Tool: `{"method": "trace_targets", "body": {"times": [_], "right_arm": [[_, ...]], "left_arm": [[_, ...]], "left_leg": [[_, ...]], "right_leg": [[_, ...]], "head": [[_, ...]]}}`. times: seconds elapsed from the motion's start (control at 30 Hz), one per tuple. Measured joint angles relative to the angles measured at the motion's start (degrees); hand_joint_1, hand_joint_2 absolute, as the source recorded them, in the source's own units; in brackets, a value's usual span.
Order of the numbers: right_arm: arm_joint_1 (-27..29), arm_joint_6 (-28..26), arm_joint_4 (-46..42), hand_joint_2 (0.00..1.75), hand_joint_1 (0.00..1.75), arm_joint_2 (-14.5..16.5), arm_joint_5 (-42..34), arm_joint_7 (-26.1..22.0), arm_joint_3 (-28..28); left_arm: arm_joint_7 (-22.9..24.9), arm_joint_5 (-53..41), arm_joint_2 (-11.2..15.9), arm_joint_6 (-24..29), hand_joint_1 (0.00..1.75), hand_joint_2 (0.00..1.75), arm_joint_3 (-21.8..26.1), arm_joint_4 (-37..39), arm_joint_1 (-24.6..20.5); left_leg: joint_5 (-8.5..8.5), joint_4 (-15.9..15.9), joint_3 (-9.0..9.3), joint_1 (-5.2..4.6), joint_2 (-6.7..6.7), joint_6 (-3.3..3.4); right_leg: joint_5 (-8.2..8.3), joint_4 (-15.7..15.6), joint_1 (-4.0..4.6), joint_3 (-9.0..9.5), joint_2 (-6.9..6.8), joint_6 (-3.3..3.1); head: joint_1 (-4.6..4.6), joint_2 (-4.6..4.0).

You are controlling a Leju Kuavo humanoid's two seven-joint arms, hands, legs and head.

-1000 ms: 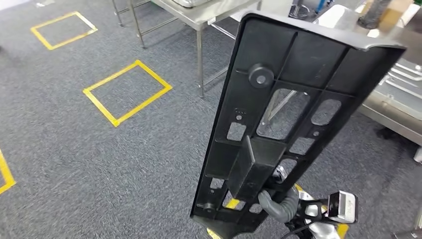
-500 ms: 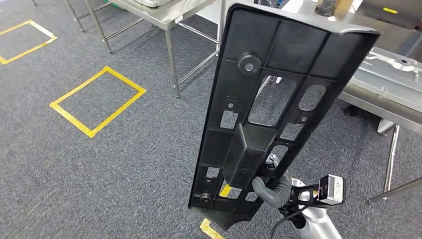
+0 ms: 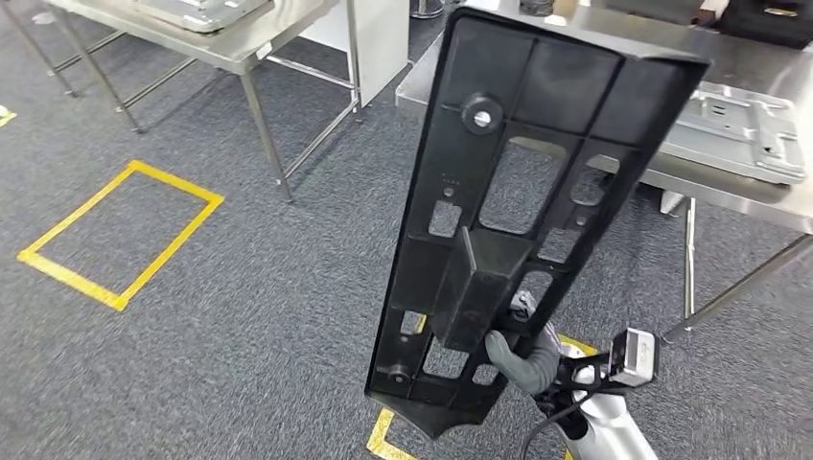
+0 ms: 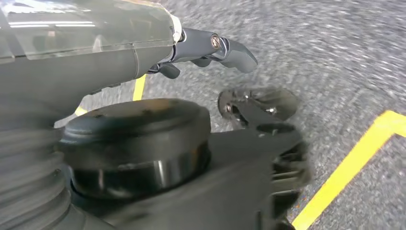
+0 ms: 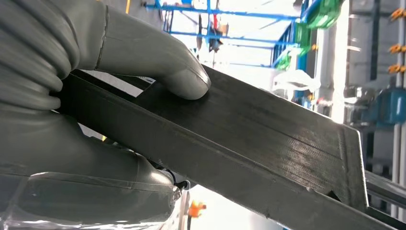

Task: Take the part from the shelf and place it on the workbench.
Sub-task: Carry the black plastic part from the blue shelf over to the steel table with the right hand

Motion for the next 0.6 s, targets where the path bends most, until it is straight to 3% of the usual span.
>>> {"method": "trace_targets", "body": {"times": [0.03,0.1,0.17,0.23,0.3,0.33,0.37,0.4,0.47,0.53,0.6], "right_arm": [[0.45,-0.01,-0.39,1.75,1.75,-0.04,0.04,0.02,-0.11],[1.33,-0.03,-0.98,1.75,1.75,-0.21,0.11,0.04,-0.40],[1.86,-0.05,-1.43,1.75,1.75,-0.45,0.12,0.05,-0.73],[1.97,-0.09,-1.68,1.75,1.75,-0.56,0.15,0.05,-0.86],[2.49,-0.56,-1.82,1.75,1.75,-0.56,0.39,0.05,-0.98],[3.08,-0.92,-2.07,1.75,1.75,-0.56,0.61,0.05,-1.15],[3.77,-1.28,-2.47,1.75,1.75,-0.57,0.84,0.05,-1.40],[4.41,-1.50,-2.99,1.75,1.75,-0.60,1.03,0.05,-1.70],[4.95,-1.62,-4.03,1.75,1.75,-0.66,1.26,0.05,-2.25],[4.73,-1.43,-4.60,1.75,1.75,-0.72,1.20,0.07,-2.61],[4.54,-1.17,-4.73,1.75,1.75,-0.81,1.01,0.23,-2.91]], "left_arm": [[0.03,-0.04,0.00,-0.03,0.00,1.75,-0.02,0.00,-0.06],[0.08,-0.11,-0.03,-0.03,0.00,1.75,-0.09,-0.01,-0.25],[0.08,-0.14,-0.08,-0.03,0.00,1.75,-0.24,-0.01,-0.45],[0.07,-0.18,-0.10,-0.05,0.00,1.75,-0.34,-0.01,-0.45],[0.10,-0.50,-0.10,-0.20,0.00,1.75,-0.43,-0.01,-0.33],[0.15,-0.79,-0.10,-0.33,0.00,1.75,-0.54,-0.01,-0.33],[0.27,-1.10,-0.10,-0.47,0.00,1.75,-0.68,-0.01,-0.39],[0.43,-1.34,-0.10,-0.60,0.00,1.75,-0.81,-0.01,-0.49],[0.90,-1.72,-0.16,-0.75,0.00,1.75,-1.00,-0.01,-0.67],[1.32,-1.90,-0.21,-0.80,0.00,1.75,-1.21,-0.01,-0.72],[1.50,-1.90,-0.24,-0.79,0.00,1.75,-1.47,-0.01,-0.77]], "left_leg": [[-0.14,-0.58,0.21,-0.07,-0.41,0.26],[0.06,-0.86,0.27,-0.23,0.77,1.07],[0.37,-1.32,0.41,-0.16,2.11,1.92],[0.42,-1.53,0.44,-0.35,3.57,2.46],[0.30,-1.52,0.40,-0.68,5.09,2.72],[0.23,-1.51,0.42,-0.81,5.79,2.80],[0.17,-1.51,0.47,-0.92,6.40,2.84],[0.08,-1.51,0.59,-1.03,6.96,2.84],[-0.15,-1.52,0.87,-1.31,8.02,2.61],[-0.40,-1.55,1.10,-1.52,9.19,2.17],[-0.62,-1.68,1.42,-1.62,10.27,1.62]], "right_leg": [[0.09,0.10,-0.08,-0.32,0.63,0.43],[0.33,-0.05,-0.39,-0.64,1.41,1.22],[-0.91,1.82,-0.24,-1.57,-0.69,1.73],[-4.24,8.06,-0.01,-4.51,-3.88,1.96],[-6.82,14.80,-0.04,-7.71,-4.99,2.04],[-6.73,15.82,-0.04,-8.11,-5.18,1.97],[-5.62,14.53,-0.01,-7.33,-5.38,1.81],[-3.83,11.22,0.10,-5.48,-5.89,1.53],[-1.07,3.31,0.78,-1.27,-8.58,0.67],[-0.40,-0.20,1.50,0.40,-10.07,-0.06],[-0.14,-0.51,1.50,0.37,-8.73,-0.50]], "head": [[0.00,0.00],[0.00,0.00],[0.01,0.00],[0.01,0.00],[0.00,0.00],[0.01,0.00],[0.01,0.00],[0.01,0.00],[0.01,0.00],[0.00,0.00],[-0.01,0.00]]}}
